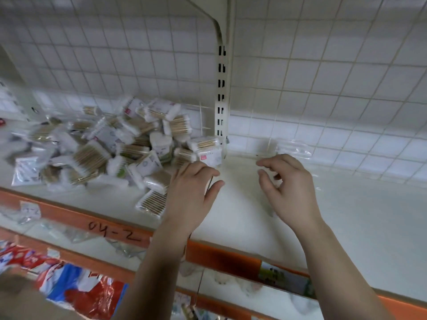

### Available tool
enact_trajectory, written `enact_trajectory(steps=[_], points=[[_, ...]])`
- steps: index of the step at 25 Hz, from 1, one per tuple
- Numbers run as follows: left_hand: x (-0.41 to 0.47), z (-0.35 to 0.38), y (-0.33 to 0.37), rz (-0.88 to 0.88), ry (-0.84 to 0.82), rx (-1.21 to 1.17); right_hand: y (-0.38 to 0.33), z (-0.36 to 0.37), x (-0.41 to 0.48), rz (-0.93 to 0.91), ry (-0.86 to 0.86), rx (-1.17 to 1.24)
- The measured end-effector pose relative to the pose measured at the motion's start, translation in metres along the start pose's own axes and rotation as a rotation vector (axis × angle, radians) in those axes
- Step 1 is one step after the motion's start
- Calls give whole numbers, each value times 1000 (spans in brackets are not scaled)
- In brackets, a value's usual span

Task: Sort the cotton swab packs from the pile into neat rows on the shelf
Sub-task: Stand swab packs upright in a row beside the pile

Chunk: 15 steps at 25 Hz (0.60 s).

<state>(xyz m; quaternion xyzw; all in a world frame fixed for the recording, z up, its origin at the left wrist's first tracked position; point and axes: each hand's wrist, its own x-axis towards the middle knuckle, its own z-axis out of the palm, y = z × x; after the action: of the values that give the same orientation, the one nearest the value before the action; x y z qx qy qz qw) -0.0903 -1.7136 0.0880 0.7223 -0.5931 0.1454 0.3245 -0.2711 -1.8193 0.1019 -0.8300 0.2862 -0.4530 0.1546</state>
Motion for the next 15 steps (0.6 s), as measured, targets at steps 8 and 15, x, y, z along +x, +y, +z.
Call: enact_trajectory(steps=[8,15], points=[[-32,-41,-69,-139,-23,58,-33,74,5,-43,-172,80],[-53,-61,-111,-213,44,102,-69,124,10,-54,-318,108]])
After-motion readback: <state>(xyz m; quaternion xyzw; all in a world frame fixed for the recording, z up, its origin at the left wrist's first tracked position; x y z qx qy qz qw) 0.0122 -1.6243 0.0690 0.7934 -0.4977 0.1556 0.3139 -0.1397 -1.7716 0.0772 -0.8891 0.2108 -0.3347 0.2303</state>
